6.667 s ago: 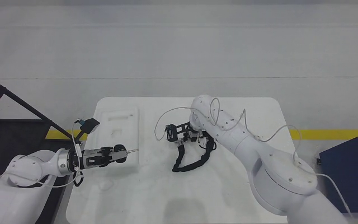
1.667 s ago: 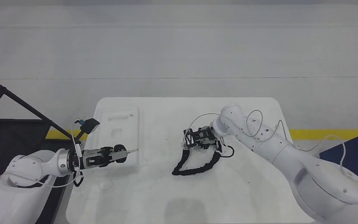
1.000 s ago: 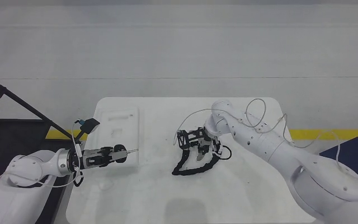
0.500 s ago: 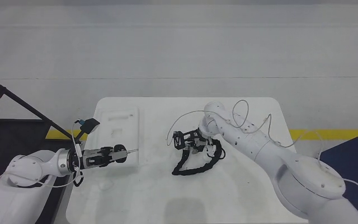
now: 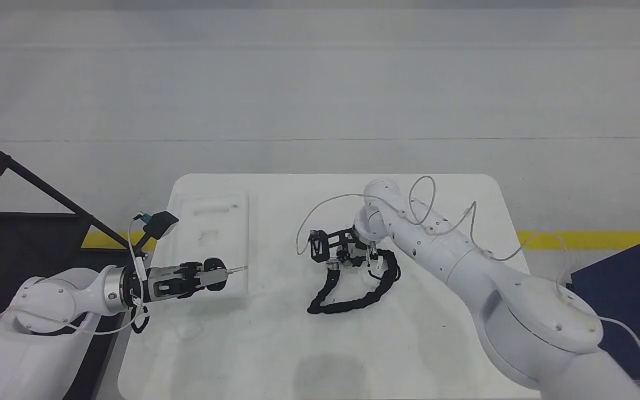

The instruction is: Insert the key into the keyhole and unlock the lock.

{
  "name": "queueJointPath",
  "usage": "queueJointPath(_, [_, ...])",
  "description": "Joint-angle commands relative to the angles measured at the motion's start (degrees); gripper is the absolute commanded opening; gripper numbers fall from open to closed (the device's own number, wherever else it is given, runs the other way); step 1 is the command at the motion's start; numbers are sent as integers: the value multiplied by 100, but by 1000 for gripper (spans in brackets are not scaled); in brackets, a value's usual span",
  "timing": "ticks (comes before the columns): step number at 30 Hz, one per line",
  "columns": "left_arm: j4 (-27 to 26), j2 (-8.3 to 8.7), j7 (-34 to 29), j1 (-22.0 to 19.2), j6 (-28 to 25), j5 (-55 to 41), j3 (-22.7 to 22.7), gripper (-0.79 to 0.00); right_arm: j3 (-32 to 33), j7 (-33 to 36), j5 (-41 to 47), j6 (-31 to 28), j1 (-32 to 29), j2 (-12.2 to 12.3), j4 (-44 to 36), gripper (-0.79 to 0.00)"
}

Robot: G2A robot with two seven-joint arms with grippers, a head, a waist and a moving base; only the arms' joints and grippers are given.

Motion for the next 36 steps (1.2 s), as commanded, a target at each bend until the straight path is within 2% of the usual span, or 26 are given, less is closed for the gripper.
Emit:
queueJointPath(1, [0, 0, 0, 0, 0, 0, 0, -785, 0, 0, 0, 0, -1, -19, 33, -785])
queueJointPath(8, [0, 0, 0, 0, 0, 0, 0, -785, 0, 0, 86, 0, 96, -49, 28, -785])
queueJointPath(13, [0, 0, 0, 0, 0, 0, 0, -785, 0, -1, 455, 0, 222, 89, -480, -785])
queueJointPath(24, [0, 0, 0, 0, 0, 0, 0, -785, 0, -158, 1440, 0, 198, 759, -1626, -785])
queueJointPath(28, [0, 0, 0, 0, 0, 0, 0, -785, 0, -790, 1804, 0, 181, 1076, -2149, -785])
queueJointPath(33, [0, 0, 0, 0, 0, 0, 0, -785, 0, -1544, 1724, 0, 49, 1490, -2501, -785])
queueJointPath(36, [0, 0, 0, 0, 0, 0, 0, -785, 0, -1817, 1641, 0, -17, 1633, -2568, -785])
